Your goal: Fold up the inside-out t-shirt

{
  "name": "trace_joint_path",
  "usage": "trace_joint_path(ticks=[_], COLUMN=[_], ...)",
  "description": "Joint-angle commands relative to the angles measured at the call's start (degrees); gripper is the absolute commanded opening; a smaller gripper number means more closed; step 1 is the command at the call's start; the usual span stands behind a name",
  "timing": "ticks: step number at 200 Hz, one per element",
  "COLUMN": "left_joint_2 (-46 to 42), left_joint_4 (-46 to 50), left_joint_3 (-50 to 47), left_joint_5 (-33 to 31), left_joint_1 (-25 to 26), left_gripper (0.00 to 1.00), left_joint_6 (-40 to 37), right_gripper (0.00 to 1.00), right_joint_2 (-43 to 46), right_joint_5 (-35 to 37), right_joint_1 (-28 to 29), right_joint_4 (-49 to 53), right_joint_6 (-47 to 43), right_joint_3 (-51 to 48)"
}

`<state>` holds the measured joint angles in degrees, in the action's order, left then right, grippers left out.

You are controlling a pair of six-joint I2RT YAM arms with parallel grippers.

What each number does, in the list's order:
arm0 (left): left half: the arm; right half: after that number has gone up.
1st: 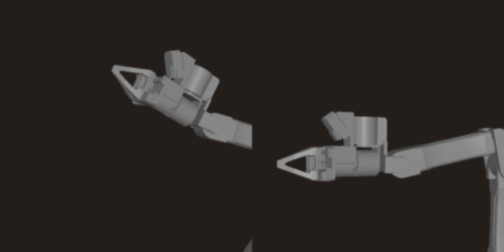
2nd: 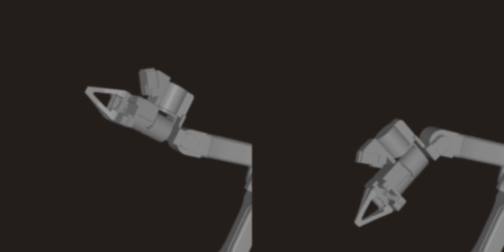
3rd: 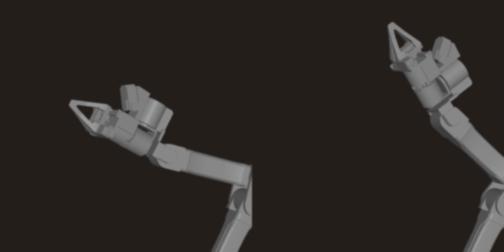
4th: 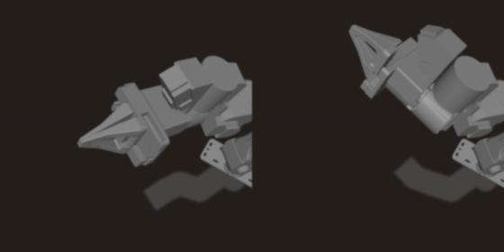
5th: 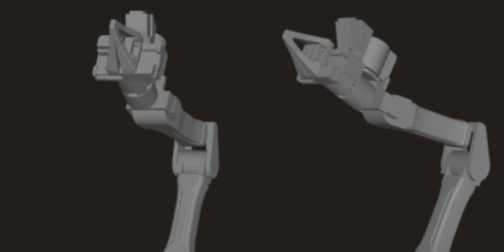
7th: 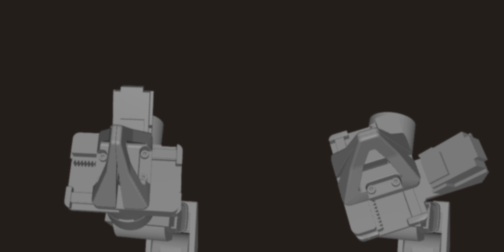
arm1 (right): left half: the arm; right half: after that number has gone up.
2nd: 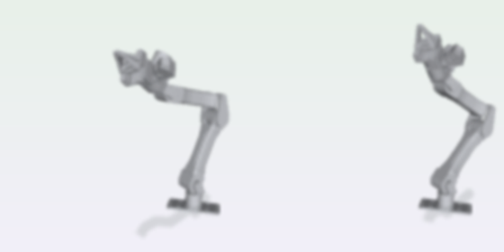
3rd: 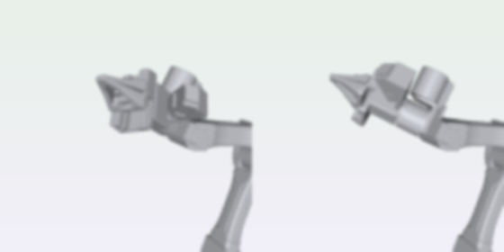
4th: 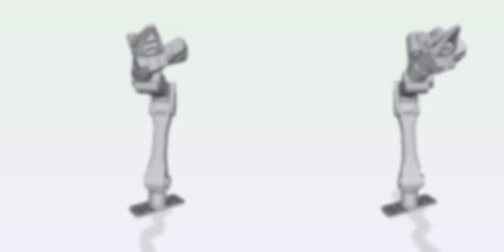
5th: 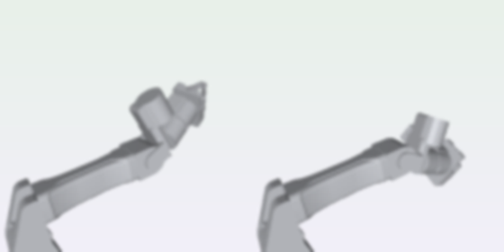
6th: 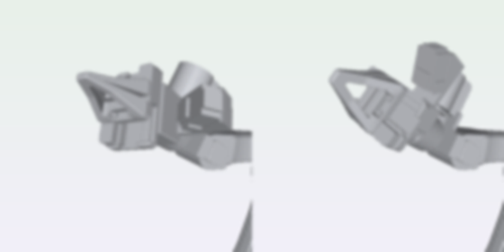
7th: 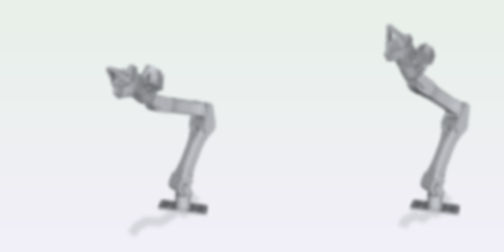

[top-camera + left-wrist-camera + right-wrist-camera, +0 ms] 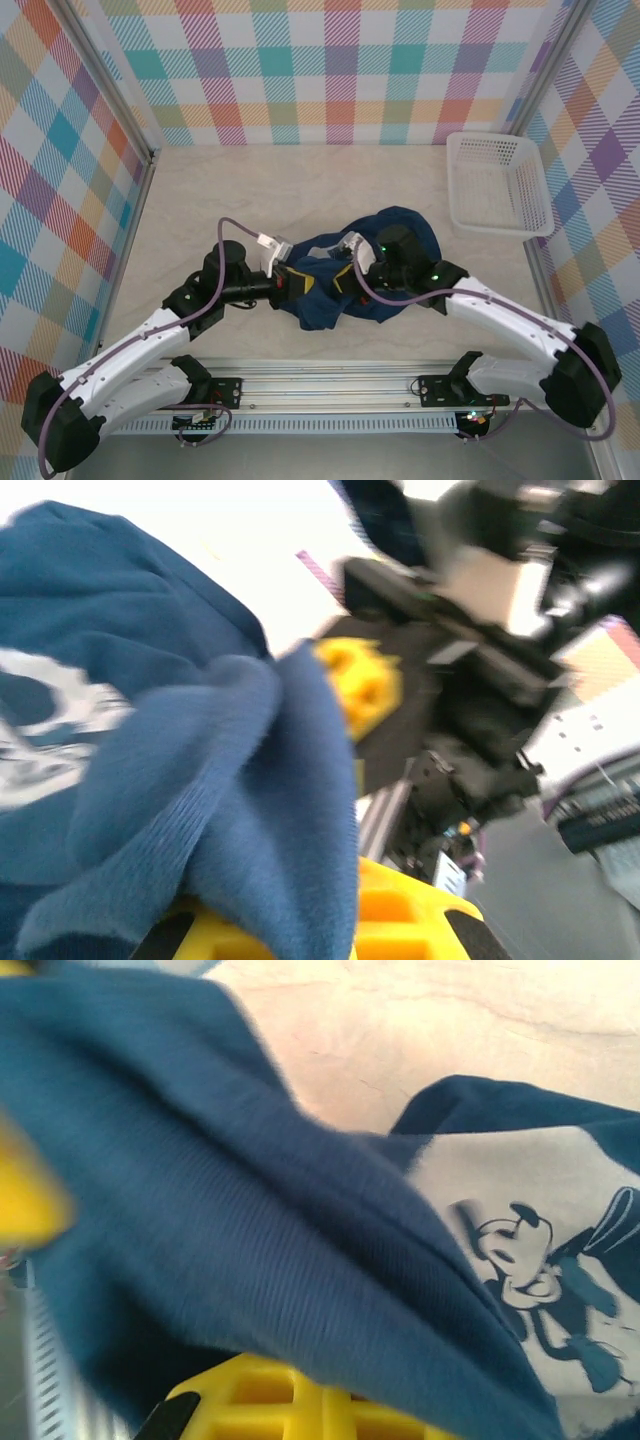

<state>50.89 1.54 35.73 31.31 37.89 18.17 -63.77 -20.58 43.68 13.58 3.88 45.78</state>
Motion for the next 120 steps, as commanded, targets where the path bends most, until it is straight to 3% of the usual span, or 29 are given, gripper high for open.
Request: trace_joint_path(ticks=[1, 23, 52, 92, 120], left_joint_2=[-0.75, 0.96, 3.42, 4.44, -0.43], left_joint_4=[1.15, 1.73, 5.56, 13.81, 19.79], left_joint_3=[-0.39, 0.23, 2.15, 4.86, 5.6], left_joint_5=[-6.36, -7.42, -11.88, -23.22, -28.69], left_joint_1=[-1.74, -1.86, -1.85, -1.69, -0.91], left_gripper=[0.0, 0.0, 0.0, 0.32, 0.48], left_joint_6=[-0.81, -1.5, -2.35, -1.7, -1.52], right_gripper=[0.0, 0.0, 0.0, 0.0, 0.0], right_joint_2=[4.89, 5.23, 4.37, 0.94, -1.15], right_joint_5=[-13.14, -22.13, -28.7, -32.35, -29.55], right_joint_1=[-2.52, -5.17, -7.32, -7.82, -8.24], right_joint_4=[5.28, 2.99, -2.98, -15.95, -15.55], right_joint_6=[3.1, 6.89, 11.46, 21.79, 24.57], right_joint_3=[1.93, 2.51, 3.06, 3.22, 4.86])
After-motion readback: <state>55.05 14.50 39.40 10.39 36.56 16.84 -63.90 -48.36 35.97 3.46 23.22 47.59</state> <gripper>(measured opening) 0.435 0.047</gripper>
